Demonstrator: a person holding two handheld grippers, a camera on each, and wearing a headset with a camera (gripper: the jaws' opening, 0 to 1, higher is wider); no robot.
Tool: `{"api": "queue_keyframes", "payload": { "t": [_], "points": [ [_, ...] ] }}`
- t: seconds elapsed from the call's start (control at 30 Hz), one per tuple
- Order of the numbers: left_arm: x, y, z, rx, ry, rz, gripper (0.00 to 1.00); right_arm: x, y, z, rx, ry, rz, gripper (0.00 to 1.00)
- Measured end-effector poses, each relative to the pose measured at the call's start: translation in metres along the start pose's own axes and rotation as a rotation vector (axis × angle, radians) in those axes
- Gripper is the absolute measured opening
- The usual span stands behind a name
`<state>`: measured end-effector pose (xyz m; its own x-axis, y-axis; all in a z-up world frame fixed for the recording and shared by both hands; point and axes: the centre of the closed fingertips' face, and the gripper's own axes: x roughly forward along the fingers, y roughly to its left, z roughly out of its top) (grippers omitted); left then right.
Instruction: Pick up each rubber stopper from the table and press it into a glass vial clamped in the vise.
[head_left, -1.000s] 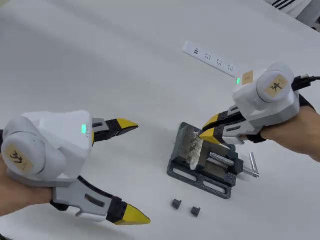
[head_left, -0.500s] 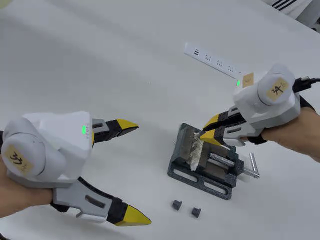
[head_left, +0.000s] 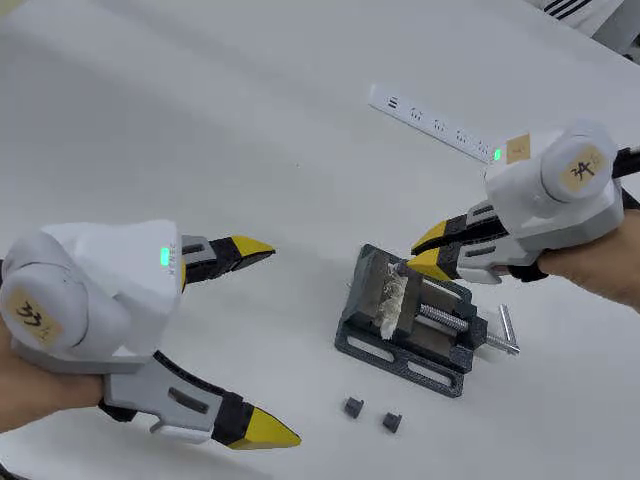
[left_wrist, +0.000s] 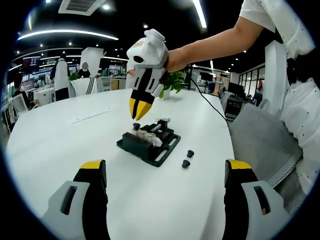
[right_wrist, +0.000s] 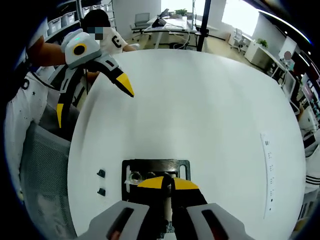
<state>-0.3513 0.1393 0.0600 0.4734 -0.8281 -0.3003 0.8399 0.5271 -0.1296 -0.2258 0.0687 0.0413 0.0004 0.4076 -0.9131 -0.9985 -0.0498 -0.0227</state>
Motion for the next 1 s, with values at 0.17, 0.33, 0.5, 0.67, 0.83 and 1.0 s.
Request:
{"api": "queue_keyframes", "payload": {
  "t": [0.17,0.33,0.5,0.67,0.83,1.0],
  "points": [
    [0.0,-0.001,0.0,-0.001,0.0,-0.002,0.98,0.002,0.004,-0.001,-0.007,0.004,0.017,0.0],
    [0.0,0.0,0.001,-0.002,-0.002,-0.002,0.98,0.007,0.003,-0.004,-0.027,0.023,0.019,0.0],
    [0.001,0.001,0.0,-0.004,-0.001,-0.003,0.98,0.008,0.003,-0.004,-0.025,0.019,0.019,0.0],
    [0.001,0.0,-0.001,-0.007,-0.001,-0.006,0.98,0.011,0.003,-0.004,-0.024,0.024,0.022,0.0],
    [0.001,0.001,-0.001,-0.01,-0.003,-0.003,0.98,0.012,0.002,-0.003,-0.036,0.036,0.017,0.0],
    [0.002,0.002,-0.002,-0.013,-0.006,-0.005,0.98,0.012,0.002,-0.002,-0.044,0.047,0.014,0.0]
  ]
}}
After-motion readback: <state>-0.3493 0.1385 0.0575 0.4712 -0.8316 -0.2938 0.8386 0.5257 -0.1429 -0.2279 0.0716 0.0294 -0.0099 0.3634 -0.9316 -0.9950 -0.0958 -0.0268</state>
